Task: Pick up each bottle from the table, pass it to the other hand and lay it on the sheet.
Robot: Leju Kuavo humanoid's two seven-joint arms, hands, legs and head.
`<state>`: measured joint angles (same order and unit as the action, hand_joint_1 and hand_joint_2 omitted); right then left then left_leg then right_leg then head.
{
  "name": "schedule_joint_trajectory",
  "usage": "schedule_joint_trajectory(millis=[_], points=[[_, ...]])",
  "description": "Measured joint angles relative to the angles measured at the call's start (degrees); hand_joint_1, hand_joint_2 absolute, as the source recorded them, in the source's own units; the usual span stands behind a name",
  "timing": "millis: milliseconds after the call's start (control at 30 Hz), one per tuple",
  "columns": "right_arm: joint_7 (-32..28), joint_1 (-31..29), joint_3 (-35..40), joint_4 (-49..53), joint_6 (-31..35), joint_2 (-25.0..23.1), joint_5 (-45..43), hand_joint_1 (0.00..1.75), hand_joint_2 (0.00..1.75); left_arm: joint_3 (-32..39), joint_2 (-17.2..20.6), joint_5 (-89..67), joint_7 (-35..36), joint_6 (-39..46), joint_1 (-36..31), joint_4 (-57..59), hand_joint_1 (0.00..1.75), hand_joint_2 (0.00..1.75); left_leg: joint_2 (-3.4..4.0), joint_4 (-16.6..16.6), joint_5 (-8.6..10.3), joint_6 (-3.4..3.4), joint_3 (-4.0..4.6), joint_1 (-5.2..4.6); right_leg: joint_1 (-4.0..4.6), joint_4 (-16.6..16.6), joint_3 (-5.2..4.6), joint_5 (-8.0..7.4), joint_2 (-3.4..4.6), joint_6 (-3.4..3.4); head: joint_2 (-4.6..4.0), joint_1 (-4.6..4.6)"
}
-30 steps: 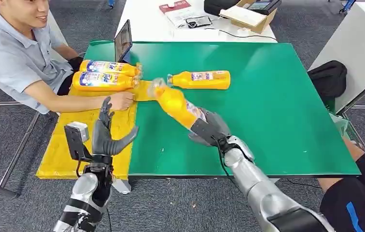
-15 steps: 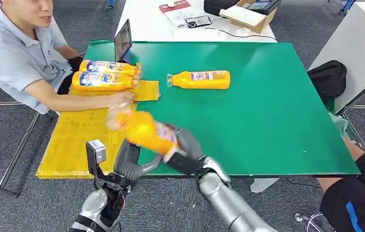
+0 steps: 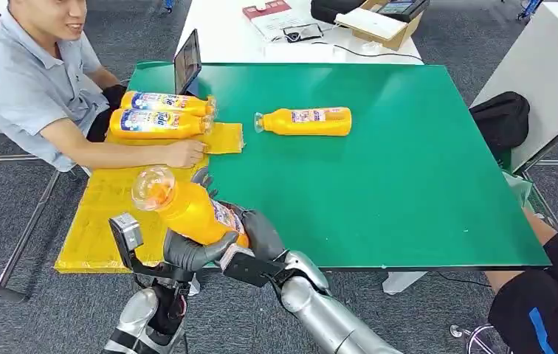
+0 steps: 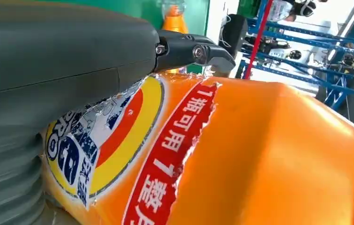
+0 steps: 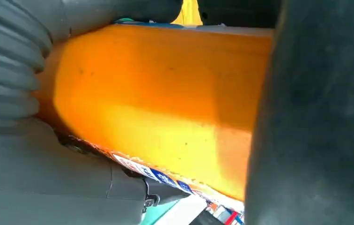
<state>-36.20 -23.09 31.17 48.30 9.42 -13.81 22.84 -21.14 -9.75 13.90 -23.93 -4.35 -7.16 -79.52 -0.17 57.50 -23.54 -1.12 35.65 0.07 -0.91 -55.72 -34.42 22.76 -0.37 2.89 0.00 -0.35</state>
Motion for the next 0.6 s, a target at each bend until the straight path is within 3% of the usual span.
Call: schedule_joint_trajectory(millis=[67,100,133,167,333,367,400,433,467,600], points=[[0.00,-0.18,0.22,-0.22,-0.02,0.00,-0.09,1.75,1.75,0.05,0.02,0.02,0.00,0.00,0.03,0.00,0.00,1.75,0.00,0.00,0.00,0.00,0.00,0.00,0.00,0.00,-0.01,0.00,0.00,0.00,0.00,0.02],[0.00,-0.26,0.28,-0.33,-0.02,0.00,-0.13,1.75,1.75,0.07,0.07,0.04,0.00,0.00,0.03,0.00,0.16,1.75,0.00,0.00,0.00,0.00,0.00,0.00,0.01,0.00,-0.01,0.00,0.00,0.00,0.00,0.02],[0.00,-0.29,0.31,-0.35,-0.02,0.00,-0.13,1.75,1.75,0.07,0.11,0.09,0.00,0.00,0.03,-0.02,1.59,1.75,0.00,0.00,0.00,0.00,0.00,0.00,0.01,0.00,-0.01,0.00,0.00,0.00,0.00,0.02],[0.02,-0.30,0.31,-0.42,-0.02,-0.02,-0.13,1.75,1.75,0.07,0.11,0.09,-0.02,0.00,0.04,-0.02,1.75,1.75,0.00,0.00,0.00,0.00,0.00,0.00,0.01,0.00,-0.01,0.00,0.00,0.00,0.00,0.02],[1.09,-0.46,0.92,-0.57,-0.15,-0.02,-1.03,1.69,1.75,0.33,0.13,0.78,-0.92,0.02,0.19,-0.24,1.75,1.75,0.02,0.00,0.00,0.00,0.00,0.00,0.01,0.00,-0.02,0.00,0.01,0.00,0.00,0.02],[1.35,-0.47,1.09,-0.59,-0.22,-0.06,-1.20,1.38,1.75,0.48,0.15,1.22,-0.96,0.04,0.31,-0.48,1.75,1.75,0.01,0.00,0.00,0.00,0.00,0.00,0.00,0.00,-0.03,0.00,0.01,0.00,0.00,0.02],[1.57,-0.52,1.18,-0.59,-0.24,-0.11,-1.22,0.00,1.75,0.68,0.15,1.66,-0.96,0.07,0.40,-0.61,1.75,1.75,0.01,0.00,0.00,0.00,0.00,0.00,0.00,0.00,-0.03,0.00,0.01,0.00,0.00,0.02],[1.71,-0.53,1.22,-0.64,-0.26,-0.15,-1.31,0.00,1.75,0.85,0.15,1.95,-0.96,0.09,0.47,-0.74,1.75,1.75,0.01,0.00,0.00,0.00,0.00,0.00,0.00,0.00,-0.03,0.00,0.01,0.00,0.00,0.02],[1.86,-0.50,1.31,-0.63,-0.37,-0.20,-1.47,0.00,0.00,1.03,0.15,2.34,-0.96,0.18,0.53,-0.90,1.75,1.75,0.01,0.00,0.00,0.00,0.00,0.00,0.00,0.00,-0.04,0.00,0.01,0.00,0.00,0.02],[2.34,0.78,1.77,-0.63,0.59,-0.66,-2.01,0.00,0.00,1.93,-0.09,5.89,0.05,1.64,0.63,-1.71,1.75,1.75,0.01,0.00,0.00,0.00,0.01,0.01,0.01,0.00,-0.04,0.00,0.00,0.00,0.00,0.04]])
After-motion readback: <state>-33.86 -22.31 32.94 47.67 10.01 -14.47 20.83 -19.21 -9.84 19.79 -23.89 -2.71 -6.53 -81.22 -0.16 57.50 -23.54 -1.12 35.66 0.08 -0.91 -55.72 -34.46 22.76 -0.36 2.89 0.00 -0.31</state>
